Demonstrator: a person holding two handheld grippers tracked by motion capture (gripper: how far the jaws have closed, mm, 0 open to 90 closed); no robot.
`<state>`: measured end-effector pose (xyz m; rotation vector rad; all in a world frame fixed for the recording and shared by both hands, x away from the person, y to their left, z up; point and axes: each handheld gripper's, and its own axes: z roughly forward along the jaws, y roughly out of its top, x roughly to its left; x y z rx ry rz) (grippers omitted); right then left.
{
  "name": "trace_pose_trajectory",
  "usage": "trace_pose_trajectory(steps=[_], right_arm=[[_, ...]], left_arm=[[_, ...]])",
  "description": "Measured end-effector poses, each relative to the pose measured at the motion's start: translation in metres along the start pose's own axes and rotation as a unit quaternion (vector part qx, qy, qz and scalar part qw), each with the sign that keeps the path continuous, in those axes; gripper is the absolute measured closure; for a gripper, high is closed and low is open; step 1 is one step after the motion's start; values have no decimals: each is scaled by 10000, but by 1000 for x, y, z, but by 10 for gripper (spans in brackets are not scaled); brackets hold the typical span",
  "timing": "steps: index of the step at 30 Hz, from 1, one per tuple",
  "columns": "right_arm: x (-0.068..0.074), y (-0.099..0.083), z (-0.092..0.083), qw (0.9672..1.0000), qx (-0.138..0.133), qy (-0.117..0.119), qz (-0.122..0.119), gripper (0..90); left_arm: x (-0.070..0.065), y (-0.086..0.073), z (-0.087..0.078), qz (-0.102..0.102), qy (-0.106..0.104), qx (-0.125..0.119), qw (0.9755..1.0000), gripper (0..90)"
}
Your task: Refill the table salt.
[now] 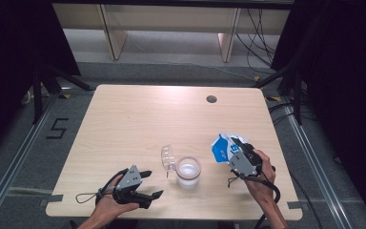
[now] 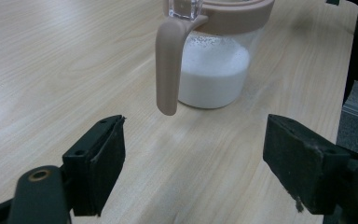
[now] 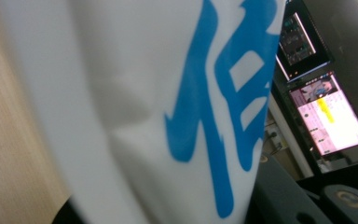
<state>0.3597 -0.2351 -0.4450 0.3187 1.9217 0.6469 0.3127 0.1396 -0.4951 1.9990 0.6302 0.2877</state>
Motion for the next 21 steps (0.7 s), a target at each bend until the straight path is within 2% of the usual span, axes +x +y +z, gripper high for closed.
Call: trace_pose_trajectory(steps=[5, 6, 7, 8, 10, 13, 14, 15, 16, 18, 21], right_arm=[[-7, -10, -1, 9979, -98, 57, 635, 822], [-9, -12, 0, 9971, -119, 69, 743, 824], [-10, -14, 0, 9959, -145, 85, 892, 825], [-12, -17, 1, 9942, -171, 123, 1053, 827], [-14, -22, 2, 9895, -219, 209, 1410, 833], [-18, -31, 4, 9834, -270, 248, 1776, 844], [-18, -33, 5, 9817, -257, 249, 1870, 846], [-19, -35, 6, 9828, -225, 261, 1816, 851], [-19, -38, 7, 9817, -244, 298, 1863, 854], [-18, -41, 8, 9774, -198, 335, 2079, 857], [-19, -44, 11, 9754, -253, 407, 2152, 858]], left_arm=[[1, 0, 0, 52, -9, 29, 10000, 207], [0, 0, 0, 22, -12, 4, 10000, 207], [-1, 0, 1, -123, -6, -1, 9999, 207], [0, 0, 0, 2, -11, 4, 10000, 207], [1, 0, 0, 51, -4, 28, 10000, 206], [1, 0, 0, 49, 5, 37, 10000, 207], [-1, 0, 0, -104, 34, 52, 9999, 207], [-1, 0, 0, -92, 28, 51, 9999, 207], [-1, 0, 0, -97, 29, 50, 9999, 207], [-1, 0, 0, -101, 28, 50, 9999, 207], [-1, 0, 0, -98, 29, 53, 9999, 206]])
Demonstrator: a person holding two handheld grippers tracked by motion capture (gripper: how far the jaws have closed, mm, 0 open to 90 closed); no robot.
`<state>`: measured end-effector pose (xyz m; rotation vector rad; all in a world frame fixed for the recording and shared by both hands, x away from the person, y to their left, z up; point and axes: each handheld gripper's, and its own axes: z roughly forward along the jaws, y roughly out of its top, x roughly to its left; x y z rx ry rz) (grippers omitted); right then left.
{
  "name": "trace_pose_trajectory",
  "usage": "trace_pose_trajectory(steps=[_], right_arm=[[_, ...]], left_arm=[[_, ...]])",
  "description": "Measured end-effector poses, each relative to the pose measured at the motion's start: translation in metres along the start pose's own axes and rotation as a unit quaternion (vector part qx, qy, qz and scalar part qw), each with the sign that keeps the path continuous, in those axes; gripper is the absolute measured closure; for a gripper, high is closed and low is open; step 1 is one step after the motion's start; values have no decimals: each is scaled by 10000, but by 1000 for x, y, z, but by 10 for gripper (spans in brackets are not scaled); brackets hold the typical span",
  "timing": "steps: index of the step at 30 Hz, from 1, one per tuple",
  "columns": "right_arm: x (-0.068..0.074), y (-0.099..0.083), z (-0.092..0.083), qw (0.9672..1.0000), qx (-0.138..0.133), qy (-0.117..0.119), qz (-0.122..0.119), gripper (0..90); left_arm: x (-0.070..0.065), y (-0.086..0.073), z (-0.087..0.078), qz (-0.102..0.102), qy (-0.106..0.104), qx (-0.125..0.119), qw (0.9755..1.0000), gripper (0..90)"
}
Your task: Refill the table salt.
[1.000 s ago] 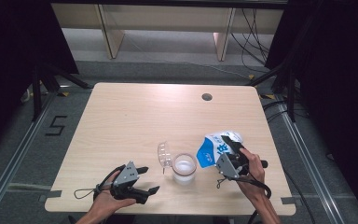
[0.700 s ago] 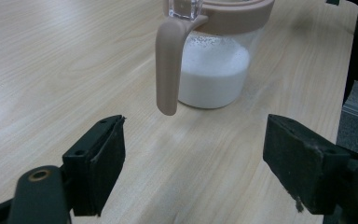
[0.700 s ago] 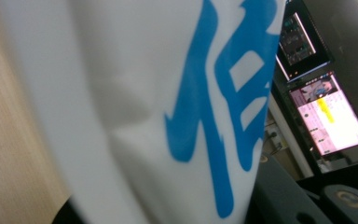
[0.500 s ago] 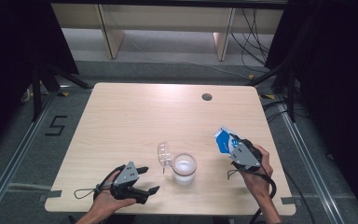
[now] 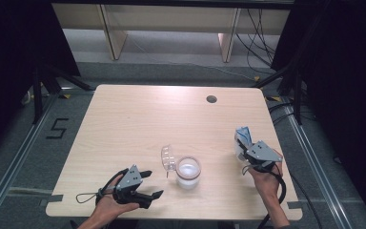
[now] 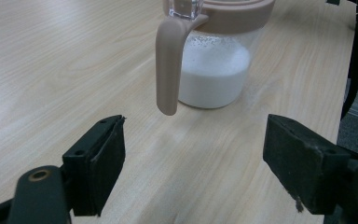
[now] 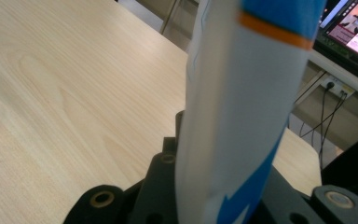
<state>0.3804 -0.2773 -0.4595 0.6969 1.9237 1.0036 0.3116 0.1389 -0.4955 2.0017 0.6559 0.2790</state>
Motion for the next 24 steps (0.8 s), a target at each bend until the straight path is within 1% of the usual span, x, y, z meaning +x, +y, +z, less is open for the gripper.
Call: trace_pose_trajectory(steps=[1, 2, 3, 4, 5, 6, 7, 8, 9, 11, 12, 14, 15, 16, 17, 18, 19, 20, 21, 22, 23, 24], right_arm=[[1, -1, 0, 9999, -1, 8, 125, 858], [0, -1, 1, 9999, -30, 10, 146, 858], [-1, -2, 1, 9996, -32, 61, 264, 858], [-1, -2, 1, 9994, -58, 48, 348, 858], [-2, -3, 2, 9993, -114, 46, 343, 859], [-3, -4, 3, 9992, -96, 56, 383, 858], [-3, -5, 3, 9987, -109, 78, 495, 859], [-5, -6, 3, 9985, -96, 121, 534, 859], [-5, -8, 4, 9978, -141, 86, 638, 859], [-7, -11, 6, 9980, -100, 127, 607, 859], [-7, -12, 7, 9972, -83, 97, 739, 860], [-9, -14, 7, 9971, -51, 160, 738, 860], [-9, -15, 8, 9966, -77, 135, 811, 860], [-8, -16, 8, 9958, -1, 154, 903, 860], [-8, -17, 8, 9960, 19, 162, 879, 860], [-8, -18, 9, 9950, 64, 214, 970, 860], [-8, -19, 10, 9952, 25, 231, 954, 860], [-8, -21, 11, 9947, 43, 238, 1003, 860], [-8, -22, 11, 9944, 99, 264, 1021, 860], [-8, -23, 12, 9953, 50, 193, 951, 860], [-6, -23, 12, 9935, 191, 324, 1072, 860], [-6, -23, 13, 9929, 191, 346, 1124, 860]], left_arm=[[0, 0, 0, 31, 13, 22, 10000, 207], [1, 0, 0, 38, 17, 29, 10000, 207], [0, 0, 0, 14, 6, 9, 10000, 207], [0, 0, 0, 0, 4, -3, 10000, 206], [0, 0, 0, 2, 3, -1, 10000, 207], [0, 0, 0, 4, 4, 1, 10000, 207], [0, 0, 0, 21, 10, 16, 10000, 207], [0, 0, 0, 8, 2, 4, 10000, 207], [0, 0, 0, 11, 3, 6, 10000, 207], [0, 0, 0, 2, 4, -1, 10000, 207], [0, 0, 0, -2, 3, -1, 10000, 207], [0, 0, 0, 1, 3, 1, 10000, 207], [0, 0, 0, 2, 3, 0, 10000, 206], [0, 0, 0, 4, -16, -15, 10000, 207], [0, 0, 0, 8, -46, -12, 10000, 207], [0, 0, 0, 3, -39, -20, 10000, 207], [0, 0, 0, 2, -41, -21, 10000, 206], [0, 0, 0, -23, -42, -48, 10000, 206], [1, 0, 0, 58, -24, -47, 10000, 207], [1, 0, 0, 111, -31, -50, 9999, 207], [1, 0, 0, 103, -30, -50, 9999, 207], [1, 0, 0, 105, -29, -51, 9999, 207]])
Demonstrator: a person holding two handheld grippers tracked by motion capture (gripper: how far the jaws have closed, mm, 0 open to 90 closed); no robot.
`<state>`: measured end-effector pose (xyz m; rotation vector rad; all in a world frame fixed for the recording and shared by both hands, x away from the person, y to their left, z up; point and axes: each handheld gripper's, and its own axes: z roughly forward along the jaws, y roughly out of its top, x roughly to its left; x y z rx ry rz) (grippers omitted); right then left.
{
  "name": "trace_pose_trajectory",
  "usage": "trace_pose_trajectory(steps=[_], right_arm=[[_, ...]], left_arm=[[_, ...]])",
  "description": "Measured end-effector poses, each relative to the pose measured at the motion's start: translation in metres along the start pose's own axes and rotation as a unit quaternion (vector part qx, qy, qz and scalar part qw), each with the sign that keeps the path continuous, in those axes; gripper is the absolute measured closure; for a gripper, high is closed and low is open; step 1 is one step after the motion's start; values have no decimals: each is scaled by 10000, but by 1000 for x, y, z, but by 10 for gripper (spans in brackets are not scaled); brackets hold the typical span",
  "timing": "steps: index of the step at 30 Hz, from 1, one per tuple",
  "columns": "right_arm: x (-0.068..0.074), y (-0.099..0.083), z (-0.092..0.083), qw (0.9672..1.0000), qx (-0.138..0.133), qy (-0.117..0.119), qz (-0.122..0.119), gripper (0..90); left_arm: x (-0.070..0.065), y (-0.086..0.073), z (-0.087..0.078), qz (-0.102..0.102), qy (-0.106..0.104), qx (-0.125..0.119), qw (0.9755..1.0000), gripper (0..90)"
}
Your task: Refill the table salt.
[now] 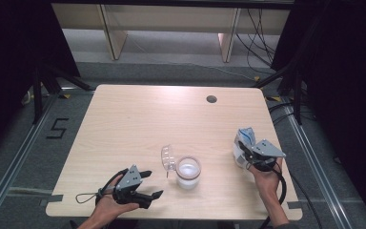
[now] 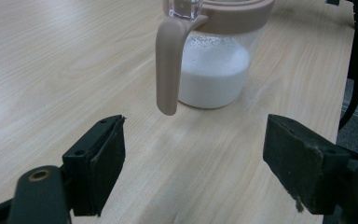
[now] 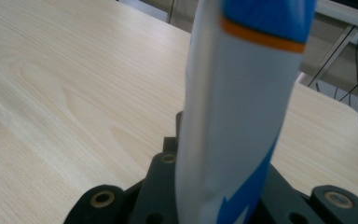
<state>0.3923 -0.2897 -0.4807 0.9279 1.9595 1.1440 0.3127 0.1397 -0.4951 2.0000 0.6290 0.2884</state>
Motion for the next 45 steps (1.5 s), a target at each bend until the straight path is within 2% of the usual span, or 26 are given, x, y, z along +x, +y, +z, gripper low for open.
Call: trace_pose_trajectory(steps=[2, 3, 6, 7, 8, 10, 11, 13, 15, 17, 18, 19, 20, 21, 22, 23, 26, 29, 31, 32, 33, 34, 35, 37, 39, 45], right_arm=[[-2, -2, 1, 10000, -32, -59, -61, 855], [-2, -2, 1, 9999, -1, 15, 105, 848], [-4, -3, 0, 9999, -80, -81, 65, 818], [-2, -3, -2, 9997, 26, -38, 221, 799], [-5, -4, 0, 9998, -99, -97, 105, 778], [-3, -4, -1, 9996, -106, -99, 245, 723], [-2, -4, -3, 9995, 1, -76, 306, 706], [-2, -3, -3, 9997, 24, -46, 250, 671], [-5, -4, -4, 9998, -12, -193, 67, 627], [-3, -4, -5, 9996, -35, -152, 247, 584], [-2, -4, -7, 9994, 60, -103, 327, 576], [-3, -4, -7, 9998, 25, -152, 148, 556], [-1, -4, -6, 9995, -11, -218, 210, 537], [-1, -4, -6, 9996, -44, -252, 129, 536], [1, -3, -6, 9996, 73, -89, 264, 532], [1, -3, -7, 9998, 74, -145, 141, 513], [2, -2, -6, 9996, 97, -173, 224, 453], [1, -3, -5, 9995, 13, -253, 203, 425], [3, -3, -6, 9991, 83, -168, 375, 419], [3, -3, -5, 9990, -19, -233, 392, 417], [4, -3, -6, 9988, 50, -150, 467, 416], [4, -3, -7, 9987, 118, -105, 478, 416], [3, -4, -7, 9992, 51, -139, 358, 415], [3, -4, -8, 9990, 119, -118, 406, 409], [4, -5, -9, 9988, 138, -96, 468, 410], [5, -6, -15, 9985, 138, -127, 505, 370]], left_arm=[[0, 0, 0, 23, -9, 25, 10000, 207], [0, 0, -1, 26, -8, 25, 10000, 207], [0, 0, 0, 22, 1, 18, 10000, 207], [0, 0, 0, -1, 6, 11, 10000, 207], [0, 0, -1, -28, -1, 32, 10000, 207], [0, 0, -1, -22, 11, 9, 10000, 207], [0, 0, -1, -21, 21, 17, 10000, 207], [0, 0, -1, -26, 38, 26, 10000, 207], [0, 0, -1, 23, 7, 7, 10000, 207], [0, 0, -1, 28, 32, 28, 10000, 207], [0, 0, -1, 21, 30, 22, 10000, 207], [0, 0, -1, 22, 3, 7, 10000, 206], [0, 0, -1, 23, 10, 8, 10000, 206], [0, 0, -1, 25, 26, 23, 10000, 207], [0, 0, -2, 29, 32, 24, 10000, 206], [0, 0, -2, 3, 41, 23, 10000, 207], [0, 0, -2, 21, 34, 25, 10000, 206], [0, 0, -1, 19, 36, 24, 10000, 206], [1, 0, -1, 16, 1, 5, 10000, 207], [1, 0, -1, 14, 2, 7, 10000, 206], [1, 0, -1, 37, -5, 2, 10000, 207], [1, 0, -1, 38, -7, 6, 10000, 207], [1, 0, -1, 20, 1, 5, 10000, 207], [1, 0, -1, 42, 26, 23, 10000, 207], [-1, -1, -1, -135, 5, 5, 9999, 207], [0, 0, -2, -84, 97, 32, 9999, 207]])
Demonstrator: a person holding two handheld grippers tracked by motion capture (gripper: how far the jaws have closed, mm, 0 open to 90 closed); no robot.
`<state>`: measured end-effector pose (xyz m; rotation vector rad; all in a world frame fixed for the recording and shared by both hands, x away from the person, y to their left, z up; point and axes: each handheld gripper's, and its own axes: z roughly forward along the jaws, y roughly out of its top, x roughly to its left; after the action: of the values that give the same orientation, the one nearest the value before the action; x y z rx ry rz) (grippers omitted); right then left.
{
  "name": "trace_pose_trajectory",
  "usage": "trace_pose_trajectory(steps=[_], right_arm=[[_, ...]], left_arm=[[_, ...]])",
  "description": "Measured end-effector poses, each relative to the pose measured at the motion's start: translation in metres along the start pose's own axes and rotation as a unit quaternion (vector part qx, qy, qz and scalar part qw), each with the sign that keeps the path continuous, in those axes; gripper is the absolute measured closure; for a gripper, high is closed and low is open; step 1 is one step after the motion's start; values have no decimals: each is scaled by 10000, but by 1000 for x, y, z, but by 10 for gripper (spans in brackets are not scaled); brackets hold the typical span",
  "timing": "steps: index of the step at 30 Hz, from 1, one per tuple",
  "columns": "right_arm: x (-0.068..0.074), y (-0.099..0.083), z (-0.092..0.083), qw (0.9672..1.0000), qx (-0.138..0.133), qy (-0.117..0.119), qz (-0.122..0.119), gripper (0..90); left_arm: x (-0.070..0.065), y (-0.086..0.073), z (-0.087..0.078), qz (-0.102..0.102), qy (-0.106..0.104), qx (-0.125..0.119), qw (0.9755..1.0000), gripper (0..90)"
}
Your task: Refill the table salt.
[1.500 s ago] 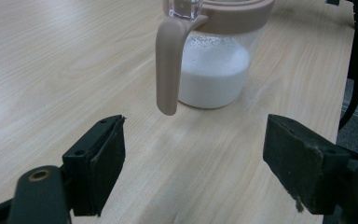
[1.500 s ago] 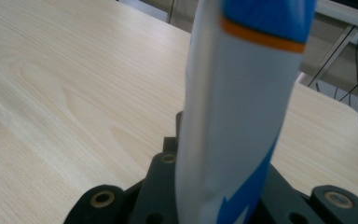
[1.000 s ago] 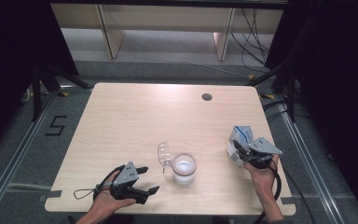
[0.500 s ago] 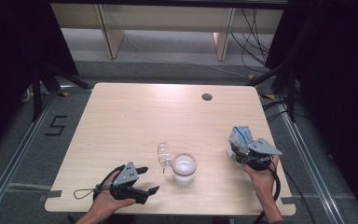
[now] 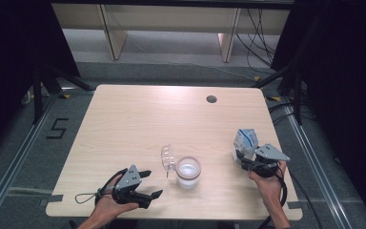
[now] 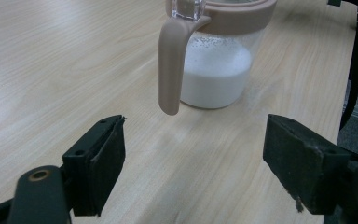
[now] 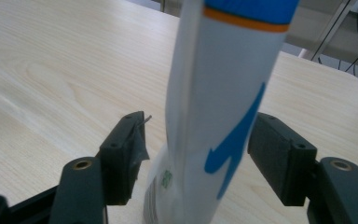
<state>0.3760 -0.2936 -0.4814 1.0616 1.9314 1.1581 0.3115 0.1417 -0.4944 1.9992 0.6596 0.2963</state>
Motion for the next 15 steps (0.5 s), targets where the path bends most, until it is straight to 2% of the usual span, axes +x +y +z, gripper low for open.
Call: trace_pose_trajectory(steps=[5, 7, 10, 14, 15], right_arm=[[3, -2, -14, 9995, 53, 30, 294, 331], [4, -2, -19, 9996, 66, 59, 278, 326], [8, 0, -26, 9997, 16, -80, 227, 315], [13, 0, -35, 9996, 41, -118, 260, 297], [15, 0, -37, 9996, 19, -129, 245, 296]], left_arm=[[0, 0, 0, 4, 7, 5, 10000, 207], [0, 0, 0, 9, 0, 10, 10000, 207], [0, 0, 0, -8, 11, 7, 10000, 207], [3, 1, 0, 86, -58, -47, 9999, 207], [1, 1, 0, -16, -22, -62, 10000, 207]])
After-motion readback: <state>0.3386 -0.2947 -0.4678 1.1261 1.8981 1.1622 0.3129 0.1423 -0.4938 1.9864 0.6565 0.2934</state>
